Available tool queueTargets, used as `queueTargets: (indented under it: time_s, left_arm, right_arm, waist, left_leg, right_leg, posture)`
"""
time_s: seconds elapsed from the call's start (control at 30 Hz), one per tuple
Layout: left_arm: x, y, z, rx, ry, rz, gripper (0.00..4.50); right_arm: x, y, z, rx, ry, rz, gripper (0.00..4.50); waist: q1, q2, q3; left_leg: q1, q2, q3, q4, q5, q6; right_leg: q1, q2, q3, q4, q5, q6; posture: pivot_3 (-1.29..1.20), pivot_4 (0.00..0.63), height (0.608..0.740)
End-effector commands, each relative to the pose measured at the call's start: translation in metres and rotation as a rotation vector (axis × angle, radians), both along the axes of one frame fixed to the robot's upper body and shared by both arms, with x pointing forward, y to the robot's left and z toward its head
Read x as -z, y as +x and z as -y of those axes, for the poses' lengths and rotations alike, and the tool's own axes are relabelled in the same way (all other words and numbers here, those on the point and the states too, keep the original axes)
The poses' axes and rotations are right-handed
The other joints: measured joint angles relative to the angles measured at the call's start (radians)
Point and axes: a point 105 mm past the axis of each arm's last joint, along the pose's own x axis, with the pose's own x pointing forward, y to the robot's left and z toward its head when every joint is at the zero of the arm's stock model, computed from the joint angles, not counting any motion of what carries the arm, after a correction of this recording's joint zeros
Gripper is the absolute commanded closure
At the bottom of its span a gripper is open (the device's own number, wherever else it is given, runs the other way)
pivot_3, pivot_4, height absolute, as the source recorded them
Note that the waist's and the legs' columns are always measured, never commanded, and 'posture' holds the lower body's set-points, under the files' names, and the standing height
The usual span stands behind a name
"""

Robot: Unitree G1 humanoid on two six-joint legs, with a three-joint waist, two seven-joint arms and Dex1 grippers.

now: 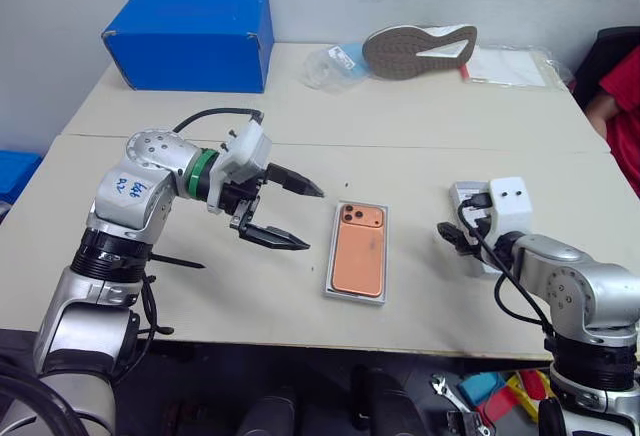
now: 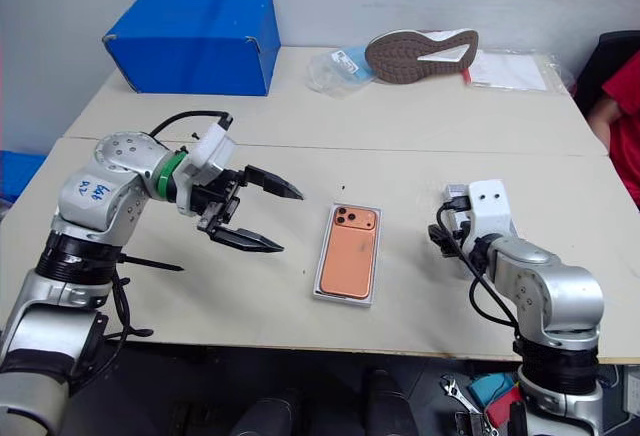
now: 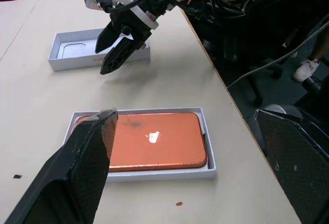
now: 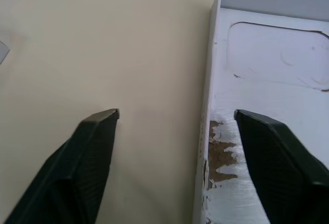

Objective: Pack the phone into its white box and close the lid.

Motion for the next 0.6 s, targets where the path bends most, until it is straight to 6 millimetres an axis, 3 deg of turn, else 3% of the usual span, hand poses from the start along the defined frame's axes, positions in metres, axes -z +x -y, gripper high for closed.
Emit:
queueTargets:
  time_s: [0.03,0.2,0.27,0.5,0.6]
  left_arm:
    - [-0.007,-0.001,-0.001,-0.004,-0.010,0.036,0.00]
    - [-0.003,-0.002,-0.002,-0.004,0.005,0.033,0.00]
    - [-0.001,-0.002,-0.004,-0.009,0.012,0.032,0.00]
    - [0.009,0.000,-0.013,-0.037,0.046,0.001,0.00]
    - [0.018,0.003,-0.023,-0.069,0.077,-0.009,0.00]
  right_arm:
    - [-0.009,0.006,0.001,0.011,-0.012,0.049,2.19]
    - [-0.005,0.008,0.000,0.010,-0.019,0.045,3.98]
    - [-0.005,0.007,0.001,0.011,-0.020,0.045,4.47]
    - [-0.019,0.002,-0.002,0.001,0.004,0.091,4.47]
    - [-0.041,-0.001,-0.024,-0.065,0.141,0.149,4.47]
  waist:
    - [0.000,0.000,0.000]
    - [-0.001,0.000,0.000]
    - [-0.003,0.000,0.000]
    - [-0.008,0.000,0.000]
    - [-0.015,0.001,0.000]
  left_leg:
    - [0.000,0.000,0.000,0.000,0.000,0.000]
    - [0.000,0.000,0.000,0.000,0.000,0.000]
    - [0.000,0.000,0.000,0.000,0.000,0.000]
    - [0.000,0.000,0.000,0.000,0.000,0.000]
    - [0.000,0.001,0.000,0.000,0.000,0.000]
  right_leg:
    - [0.000,0.000,0.000,0.000,0.000,0.000]
    - [0.000,0.000,0.000,0.000,0.000,0.000]
    - [0.000,0.000,0.000,0.000,0.000,0.000]
    - [0.000,0.000,0.000,0.000,0.000,0.000]
    - [0.000,0.000,0.000,0.000,0.000,0.000]
  posture:
    - [0.00,0.150,0.740]
    - [0.00,0.150,0.740]
    - [0.00,0.150,0.740]
    - [0.00,0.150,0.740]
    - [0.00,0.150,0.740]
